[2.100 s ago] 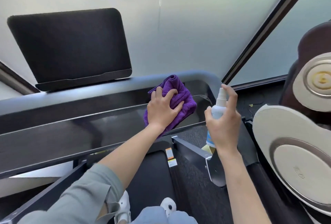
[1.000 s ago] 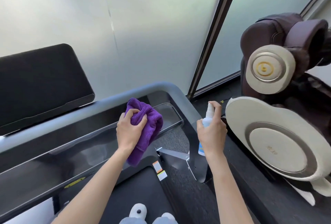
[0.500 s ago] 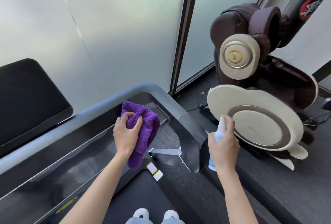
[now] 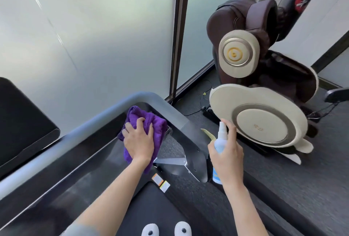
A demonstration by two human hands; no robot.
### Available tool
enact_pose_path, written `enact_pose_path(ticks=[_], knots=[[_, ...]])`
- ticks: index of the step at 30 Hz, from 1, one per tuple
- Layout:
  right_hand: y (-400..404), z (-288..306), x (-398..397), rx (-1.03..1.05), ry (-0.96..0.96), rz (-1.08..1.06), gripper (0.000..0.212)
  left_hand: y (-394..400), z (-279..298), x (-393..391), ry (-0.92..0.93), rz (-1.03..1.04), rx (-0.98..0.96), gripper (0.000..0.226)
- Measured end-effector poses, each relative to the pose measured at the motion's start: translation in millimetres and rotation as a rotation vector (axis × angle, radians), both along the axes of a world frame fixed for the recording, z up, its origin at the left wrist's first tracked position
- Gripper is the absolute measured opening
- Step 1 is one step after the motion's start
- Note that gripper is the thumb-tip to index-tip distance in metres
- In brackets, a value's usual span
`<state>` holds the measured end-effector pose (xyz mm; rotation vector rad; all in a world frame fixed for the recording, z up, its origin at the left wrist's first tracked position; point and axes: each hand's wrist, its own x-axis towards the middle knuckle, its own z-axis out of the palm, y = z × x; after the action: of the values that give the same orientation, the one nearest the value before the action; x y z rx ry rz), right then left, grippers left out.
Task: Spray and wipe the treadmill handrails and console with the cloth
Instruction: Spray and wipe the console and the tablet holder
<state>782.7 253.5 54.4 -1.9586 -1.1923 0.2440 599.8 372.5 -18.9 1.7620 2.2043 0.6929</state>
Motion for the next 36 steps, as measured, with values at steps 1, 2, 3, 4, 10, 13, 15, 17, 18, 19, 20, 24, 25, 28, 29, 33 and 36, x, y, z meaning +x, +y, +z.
enact_pose_path(ticks=[1, 2, 3, 4, 10, 13, 15, 17, 18, 19, 20, 24, 25, 28, 29, 33, 36], knots=[[0.2, 0.2, -0.2, 0.006, -0.006, 0.005, 0.061, 8.9, -0.2, 5.5, 0.031, -0.011, -0.022, 0.042], [1.1, 0.3, -0.2, 0.01, -0.008, 0.008, 0.061, 17.2, -0.8, 9.1, 0.047, -0.02, -0.044, 0.042], [2.1, 0.2, -0.2, 0.01, -0.008, 0.011, 0.061, 23.4, -1.9, 10.9, 0.051, -0.026, -0.06, 0.043], [3.3, 0.0, -0.1, 0.007, -0.009, 0.015, 0.062, 27.0, -3.2, 11.3, 0.048, -0.036, -0.065, 0.042], [20.1, 4.2, -14.7, -0.023, 0.015, 0.051, 0.062, 4.8, 1.6, 6.9, -0.005, -0.163, -0.063, 0.04], [33.6, 9.8, -25.4, -0.021, -0.007, 0.116, 0.062, -14.3, 8.5, 4.5, 0.057, -0.298, -0.102, 0.04], [41.7, 11.5, -29.6, -0.022, -0.005, 0.147, 0.061, -17.6, 13.9, -6.5, 0.083, -0.313, -0.11, 0.037], [44.7, 11.5, -32.5, -0.032, -0.002, 0.165, 0.061, -14.9, 16.8, -24.2, 0.044, -0.242, -0.066, 0.034], [45.3, 10.9, -33.1, -0.031, -0.003, 0.171, 0.061, -11.8, 16.3, -32.9, 0.017, -0.194, -0.031, 0.035], [45.6, 9.6, -33.2, -0.029, -0.004, 0.171, 0.062, -7.8, 14.5, -39.7, -0.011, -0.147, -0.012, 0.037], [45.8, 7.9, -32.8, -0.031, -0.005, 0.167, 0.062, -3.8, 11.4, -42.4, -0.023, -0.111, -0.021, 0.039], [43.9, -0.5, -31.2, -0.051, -0.022, 0.134, 0.063, 3.8, -4.8, -17.3, 0.14, -0.083, -0.077, 0.052], [42.6, -1.7, -30.4, -0.052, -0.029, 0.127, 0.064, 6.4, -5.6, -9.1, 0.159, -0.083, -0.075, 0.053], [38.0, -2.1, -28.5, -0.05, -0.054, 0.117, 0.063, 12.2, -2.1, 2.3, 0.145, -0.102, -0.076, 0.048], [36.4, -1.0, -28.3, -0.051, -0.055, 0.118, 0.063, 9.7, -0.6, 1.9, 0.143, -0.132, -0.079, 0.047], [36.3, 9.7, -28.4, -0.028, -0.044, 0.15, 0.063, -14.2, 5.5, -12.6, 0.095, -0.331, -0.088, 0.037], [41.4, 17.8, -27.1, -0.004, -0.049, 0.151, 0.063, -17.0, 15.5, -33.9, -0.113, -0.277, -0.033, 0.029]])
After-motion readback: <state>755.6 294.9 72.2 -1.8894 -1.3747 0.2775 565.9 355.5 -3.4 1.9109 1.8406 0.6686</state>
